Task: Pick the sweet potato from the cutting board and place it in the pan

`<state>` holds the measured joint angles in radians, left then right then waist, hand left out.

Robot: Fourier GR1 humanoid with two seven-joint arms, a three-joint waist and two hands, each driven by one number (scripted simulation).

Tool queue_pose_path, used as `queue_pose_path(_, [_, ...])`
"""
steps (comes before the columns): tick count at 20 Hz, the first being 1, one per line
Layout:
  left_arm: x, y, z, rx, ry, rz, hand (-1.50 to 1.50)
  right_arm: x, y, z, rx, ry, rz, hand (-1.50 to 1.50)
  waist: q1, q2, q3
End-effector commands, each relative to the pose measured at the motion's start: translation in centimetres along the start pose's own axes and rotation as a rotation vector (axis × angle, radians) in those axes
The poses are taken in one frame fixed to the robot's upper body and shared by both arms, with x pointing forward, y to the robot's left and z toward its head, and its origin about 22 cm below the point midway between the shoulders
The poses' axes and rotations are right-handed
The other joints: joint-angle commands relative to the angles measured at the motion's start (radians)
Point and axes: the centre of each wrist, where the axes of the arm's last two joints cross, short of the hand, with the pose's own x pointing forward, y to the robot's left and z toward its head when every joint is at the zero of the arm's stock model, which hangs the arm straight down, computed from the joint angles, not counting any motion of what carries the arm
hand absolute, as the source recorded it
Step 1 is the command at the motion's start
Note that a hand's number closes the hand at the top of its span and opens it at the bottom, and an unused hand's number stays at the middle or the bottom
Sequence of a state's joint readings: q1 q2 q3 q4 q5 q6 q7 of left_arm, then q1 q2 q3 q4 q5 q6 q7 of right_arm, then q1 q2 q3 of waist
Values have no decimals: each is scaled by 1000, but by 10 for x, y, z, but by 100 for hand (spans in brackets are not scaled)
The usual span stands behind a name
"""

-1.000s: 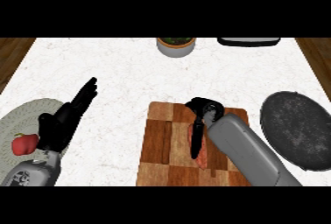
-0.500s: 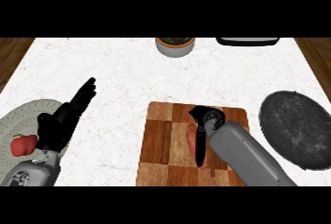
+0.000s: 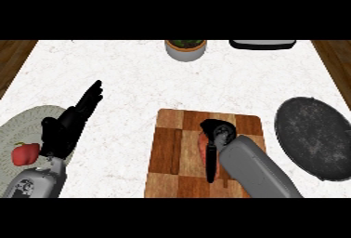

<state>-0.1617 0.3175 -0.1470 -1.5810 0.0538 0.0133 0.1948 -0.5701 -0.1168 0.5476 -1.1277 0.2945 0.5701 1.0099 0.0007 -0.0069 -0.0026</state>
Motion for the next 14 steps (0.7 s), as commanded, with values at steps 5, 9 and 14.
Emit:
queue_pose_path(5, [-8,7,11,-6,-3,5,0,22,23,-19,107,28,100,150,12,8,2])
queue_pose_path(9, [5,0,-4,-21,-1,4,0,7,19,-15,110,21,98,150,1,7,3])
queue_pose_path(14, [-5,-8,4,9,1,-4,0,9,29,-5,26,-17,79,150,0,6,3])
